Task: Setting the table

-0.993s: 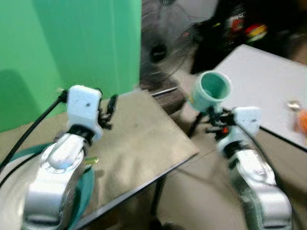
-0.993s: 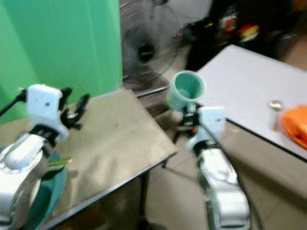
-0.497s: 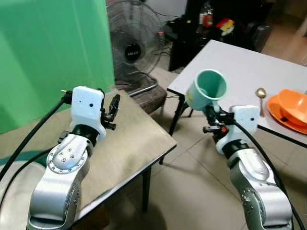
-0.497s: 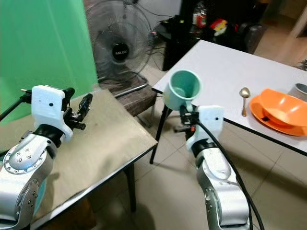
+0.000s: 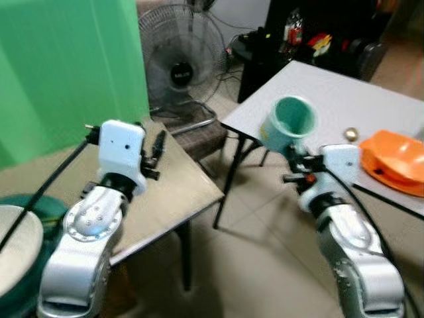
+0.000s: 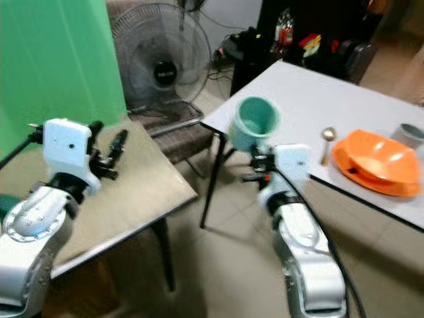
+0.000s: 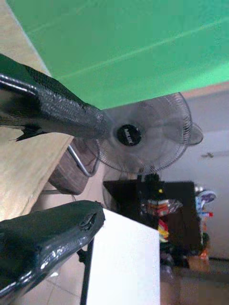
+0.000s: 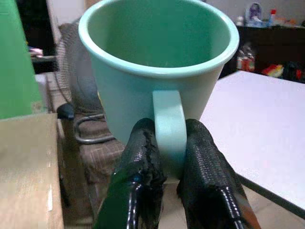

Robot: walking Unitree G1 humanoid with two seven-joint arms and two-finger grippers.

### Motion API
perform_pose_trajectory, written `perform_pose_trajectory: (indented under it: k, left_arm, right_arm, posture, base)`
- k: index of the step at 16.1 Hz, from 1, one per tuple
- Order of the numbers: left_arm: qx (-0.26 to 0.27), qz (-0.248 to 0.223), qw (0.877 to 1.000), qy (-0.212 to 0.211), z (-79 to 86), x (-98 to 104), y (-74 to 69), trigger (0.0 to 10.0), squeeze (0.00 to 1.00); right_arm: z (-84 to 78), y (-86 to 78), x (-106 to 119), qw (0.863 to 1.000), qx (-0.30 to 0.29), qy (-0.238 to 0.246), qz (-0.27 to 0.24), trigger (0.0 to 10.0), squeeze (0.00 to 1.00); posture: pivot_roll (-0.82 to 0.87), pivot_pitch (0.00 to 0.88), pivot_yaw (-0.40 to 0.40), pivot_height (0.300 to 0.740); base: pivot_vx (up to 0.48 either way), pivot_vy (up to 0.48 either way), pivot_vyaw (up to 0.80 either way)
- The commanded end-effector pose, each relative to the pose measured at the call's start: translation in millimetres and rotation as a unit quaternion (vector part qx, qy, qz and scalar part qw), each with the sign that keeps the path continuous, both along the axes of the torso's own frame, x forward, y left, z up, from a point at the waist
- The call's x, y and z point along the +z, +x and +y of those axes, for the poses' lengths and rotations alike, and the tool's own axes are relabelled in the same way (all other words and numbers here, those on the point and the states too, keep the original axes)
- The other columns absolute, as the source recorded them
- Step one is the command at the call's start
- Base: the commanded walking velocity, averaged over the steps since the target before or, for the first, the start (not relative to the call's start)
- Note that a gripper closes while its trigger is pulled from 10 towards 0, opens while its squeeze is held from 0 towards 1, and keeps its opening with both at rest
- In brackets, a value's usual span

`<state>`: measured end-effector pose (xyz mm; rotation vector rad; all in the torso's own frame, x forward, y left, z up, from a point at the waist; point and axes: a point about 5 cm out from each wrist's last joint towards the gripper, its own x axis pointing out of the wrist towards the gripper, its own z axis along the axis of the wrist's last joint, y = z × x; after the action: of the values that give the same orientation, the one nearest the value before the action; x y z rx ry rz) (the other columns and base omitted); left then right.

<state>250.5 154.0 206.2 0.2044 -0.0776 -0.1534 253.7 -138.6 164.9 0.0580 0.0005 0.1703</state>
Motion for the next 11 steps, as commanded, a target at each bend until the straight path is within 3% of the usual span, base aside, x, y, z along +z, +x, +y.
perform_pose_trajectory:
  k: [1,9,11]
  left_arm:
    - [-0.004,-0.001,1.0,-0.002,-3.2,-0.1,-0.1,10.0,0.0]
    - [-0.008,0.001,1.0,0.001,-3.6,-1.4,0.2,10.0,0.0]
    - [-0.008,0.001,1.0,0.002,-3.7,-1.6,0.8,10.0,0.0]
  right_arm:
    - [-6.5,0.6,3.2,1.0,-0.014,-0.002,-0.007,10.0,0.0]
    - [-9.5,1.1,1.1,1.0,-0.023,-0.004,-0.001,10.0,0.0]
    - [-9.8,2.0,1.4,1.0,-0.024,-0.004,-0.001,10.0,0.0]
  posture:
    - [0.02,0.0,-0.046,0.74]
    - [0.01,0.0,-0.047,0.74]
    - [0.01,0.0,-0.048,0.74]
  base:
    - [0.0,-0.334,0.0]
    - [0.0,-0.332,0.0]
    - [0.0,-0.33,-0.67]
